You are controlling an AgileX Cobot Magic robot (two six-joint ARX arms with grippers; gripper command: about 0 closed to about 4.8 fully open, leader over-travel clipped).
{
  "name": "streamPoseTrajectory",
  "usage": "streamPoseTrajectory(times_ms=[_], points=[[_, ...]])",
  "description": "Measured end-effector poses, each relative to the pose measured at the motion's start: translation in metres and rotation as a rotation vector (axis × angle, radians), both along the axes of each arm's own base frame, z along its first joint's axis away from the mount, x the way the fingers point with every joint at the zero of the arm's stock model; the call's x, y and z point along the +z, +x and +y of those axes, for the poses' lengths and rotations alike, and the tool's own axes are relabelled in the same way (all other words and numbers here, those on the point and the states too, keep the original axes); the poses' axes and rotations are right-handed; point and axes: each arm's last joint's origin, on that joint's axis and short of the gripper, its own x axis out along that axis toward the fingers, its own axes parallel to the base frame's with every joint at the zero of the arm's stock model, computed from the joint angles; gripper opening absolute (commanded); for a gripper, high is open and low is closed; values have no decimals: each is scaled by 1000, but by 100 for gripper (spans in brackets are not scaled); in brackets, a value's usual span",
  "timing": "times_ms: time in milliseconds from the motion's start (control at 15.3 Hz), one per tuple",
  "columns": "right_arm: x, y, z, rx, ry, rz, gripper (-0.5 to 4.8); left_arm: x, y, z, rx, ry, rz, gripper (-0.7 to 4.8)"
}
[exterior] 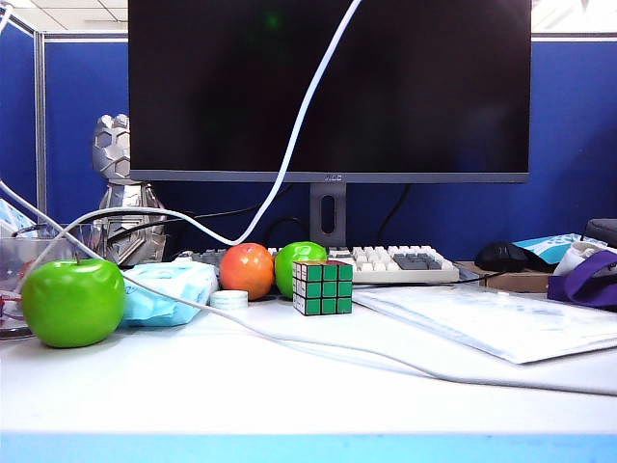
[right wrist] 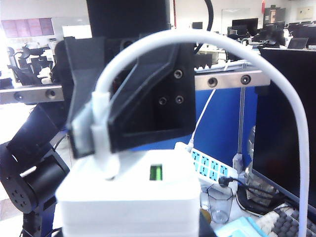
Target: Pick up the Type-C charging cable and the charging base, insert one end of the Type-C charger into the corresponding slot on the base, and finally place the plugged-in charger back on the table.
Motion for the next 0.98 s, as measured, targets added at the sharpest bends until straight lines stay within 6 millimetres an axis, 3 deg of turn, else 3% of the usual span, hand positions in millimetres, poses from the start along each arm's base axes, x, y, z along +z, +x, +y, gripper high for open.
streamPoseTrajectory(times_ms=[522,652,717,978], points=[[-1,1,1,26,-1,2,-1,-5,-3,5,8,27,-47,2],[-1,1,1,18,3,-4,-1,-4,-3,5,20,18,-52,154],[0,0,0,7,9,-13,-1,-5,-3,5,11,31,-32,186],[2,-2,-1,-20,23,-17,-1,-2,-3,5,6,5,-59,188]])
